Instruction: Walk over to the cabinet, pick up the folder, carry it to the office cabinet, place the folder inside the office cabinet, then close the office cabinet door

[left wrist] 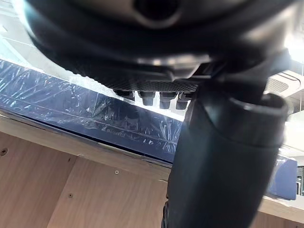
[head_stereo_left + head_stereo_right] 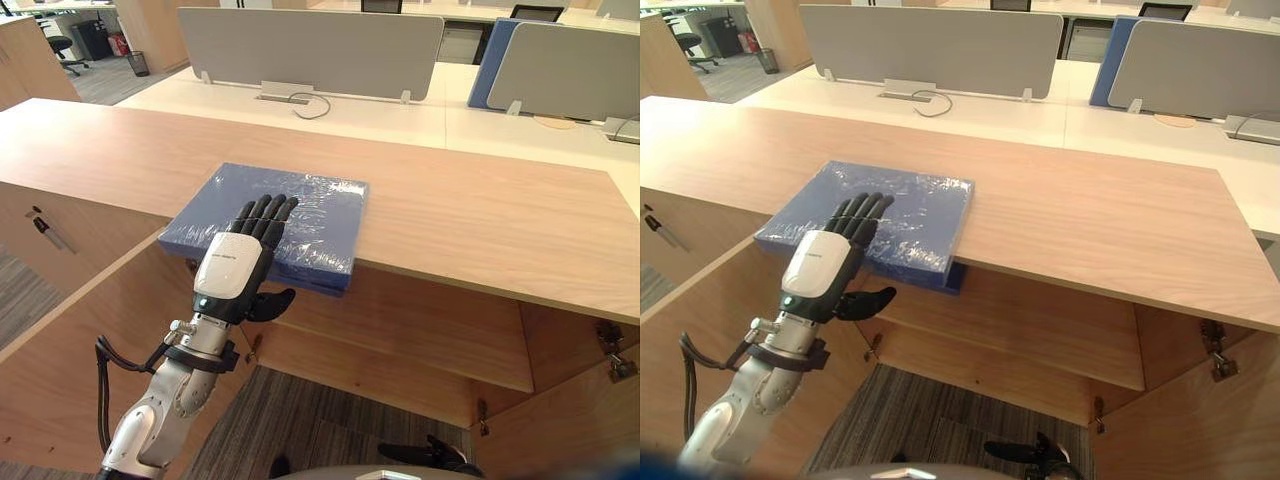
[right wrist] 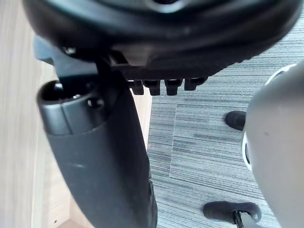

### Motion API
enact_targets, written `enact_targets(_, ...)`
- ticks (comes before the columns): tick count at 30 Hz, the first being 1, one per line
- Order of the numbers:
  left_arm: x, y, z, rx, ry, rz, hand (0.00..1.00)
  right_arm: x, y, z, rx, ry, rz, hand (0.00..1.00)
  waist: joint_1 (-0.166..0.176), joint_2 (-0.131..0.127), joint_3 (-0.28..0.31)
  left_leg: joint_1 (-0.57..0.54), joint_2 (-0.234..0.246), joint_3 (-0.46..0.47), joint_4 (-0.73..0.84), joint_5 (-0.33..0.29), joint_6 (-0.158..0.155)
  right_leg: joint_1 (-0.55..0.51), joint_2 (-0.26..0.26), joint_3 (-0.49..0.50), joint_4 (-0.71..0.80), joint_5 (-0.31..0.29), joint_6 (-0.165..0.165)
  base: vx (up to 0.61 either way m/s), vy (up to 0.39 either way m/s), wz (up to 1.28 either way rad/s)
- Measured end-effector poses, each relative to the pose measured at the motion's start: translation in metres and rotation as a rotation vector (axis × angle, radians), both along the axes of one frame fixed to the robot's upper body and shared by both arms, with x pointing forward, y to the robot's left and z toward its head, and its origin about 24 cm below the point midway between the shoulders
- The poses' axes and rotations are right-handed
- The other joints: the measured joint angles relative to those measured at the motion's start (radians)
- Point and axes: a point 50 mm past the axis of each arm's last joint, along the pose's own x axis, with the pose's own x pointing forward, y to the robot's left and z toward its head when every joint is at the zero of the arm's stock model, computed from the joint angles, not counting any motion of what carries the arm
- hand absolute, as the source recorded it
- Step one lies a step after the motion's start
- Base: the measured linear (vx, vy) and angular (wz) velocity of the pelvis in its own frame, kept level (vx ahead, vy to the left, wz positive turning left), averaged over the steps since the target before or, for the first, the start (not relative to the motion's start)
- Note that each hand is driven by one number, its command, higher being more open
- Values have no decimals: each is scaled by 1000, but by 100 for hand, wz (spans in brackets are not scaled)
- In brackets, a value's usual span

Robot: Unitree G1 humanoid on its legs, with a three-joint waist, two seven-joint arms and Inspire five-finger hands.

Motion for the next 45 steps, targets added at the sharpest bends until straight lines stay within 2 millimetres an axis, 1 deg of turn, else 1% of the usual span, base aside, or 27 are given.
enact_targets(6, 4, 4, -4, 4, 18, 24, 0, 1, 0, 0, 3, -1, 2, 100, 0, 2, 1, 0, 0, 3, 0, -3, -4, 2, 1, 3, -7, 0, 0, 0, 0, 0)
enact_targets(10, 16, 4, 7, -7, -57, 47, 0, 2, 1, 0, 5, 1, 3, 100, -2, 2, 2, 3, 0, 7, 0, -3, -4, 4, 1, 9, -9, 2, -2, -2, 1, -4)
enact_targets(14, 25, 2, 21, -12, -153, 52, 0, 3, 1, 1, 5, -3, 4, 100, -15, 2, 2, 13, 0, 14, 0, -4, -5, 9, 0, 18, -13, 5, -2, -13, 7, -6)
enact_targets(22, 28, -2, 32, -61, -214, 49, 0, 3, 1, 1, 5, -1, 4, 100, -25, 2, 3, 29, -4, 33, 0, -20, -1, 24, -4, 33, -31, 15, 6, -14, 22, -7)
enact_targets(25, 21, -7, 34, -146, -202, 27, 0, 2, 1, 0, 6, 1, 3, 100, -26, -1, 5, 30, -5, 33, 0, -20, -1, 27, -4, 33, -36, 16, 6, 0, 0, 0)
enact_targets(26, 16, -9, 38, -227, -192, -6, 0, 1, 1, 0, 6, 5, 1, 100, -25, -2, 6, 33, -6, 33, 0, -21, -2, 32, -5, 32, -38, 16, 6, 0, 0, 0)
enact_targets(27, 14, -10, 41, -270, -189, -28, 0, 1, 1, 0, 6, 6, 1, 100, -25, -2, 6, 34, -6, 33, 0, -21, -2, 34, -5, 32, -39, 16, 6, 5, 7, -4)
enact_targets(29, 5, -12, 53, -511, -151, -141, 0, 0, 0, 0, 10, 8, -2, 100, -24, -1, 5, 39, -4, 46, 1, -21, -2, 33, -4, 45, -38, 18, 5, -3, 14, -13)
enact_targets(30, 3, -12, 54, -597, -138, -171, 0, 0, 0, 0, 12, 9, -8, 100, -23, 0, 4, 41, -3, 52, 3, -21, -2, 32, -5, 49, -37, 19, 4, -9, 21, -19)
enact_targets(32, -5, -11, 61, -849, -119, -277, 0, -2, -2, -1, 20, 16, -34, 100, -24, 4, 0, 44, 0, 67, 4, -21, -2, 24, -4, 67, -31, 22, 0, -18, 24, -21)
enact_targets(33, -7, -10, 61, -909, -110, -305, 0, -3, -3, -1, 21, 17, -34, 100, -24, 5, -1, 44, 1, 71, 4, -21, -2, 19, -4, 73, -28, 23, 0, -30, 29, -22)
enact_targets(35, -13, -6, 58, -1116, -76, -371, 0, -6, -4, -1, 20, 25, -38, 100, -24, 7, -2, 45, 6, 88, 4, -21, -2, 4, -3, 91, -15, 24, -3, -48, 34, -24)
enact_targets(36, -14, -2, 55, -1193, -69, -373, 0, -10, -6, -2, 22, 30, -48, 100, -24, 7, -2, 45, 9, 93, 3, -21, -2, -3, -3, 100, -7, 25, -3, -55, 30, -19)
enact_targets(38, -17, 5, 49, -1279, -56, -344, 0, -11, -7, -2, 30, 26, -90, 100, -27, 5, 1, 48, 11, 98, 1, -21, -2, -7, -3, 108, 0, 26, -3, -67, 32, -13)
enact_targets(41, -19, 11, 43, -1369, -55, -314, 0, -13, -6, -2, 50, 5, -157, 100, -27, -5, 9, 61, 12, 120, 4, -22, -1, -20, -8, 134, 21, 28, -3, -79, 55, -28)
enact_targets(42, -20, 13, 42, -1430, -77, -313, 0, -10, -7, 1, 62, -44, -208, 100, -28, -6, 15, 68, 12, 147, 5, -24, 3, -40, -13, 160, 45, 27, -3, -67, 72, -41)
enact_targets(43, -21, 14, 43, -1443, -86, -312, 0, -9, -7, 2, 65, -59, -218, 100, -30, -6, 18, 69, 12, 153, 5, -24, 3, -44, -15, 167, 51, 27, -3, -73, 78, -57)
enact_targets(45, -25, 18, 47, -1535, -155, -325, 0, 2, -4, 16, 55, -204, -243, 100, -54, -2, 35, 80, 10, 214, 5, -29, 14, -91, -20, 231, 96, 26, -2, -92, 68, -71)
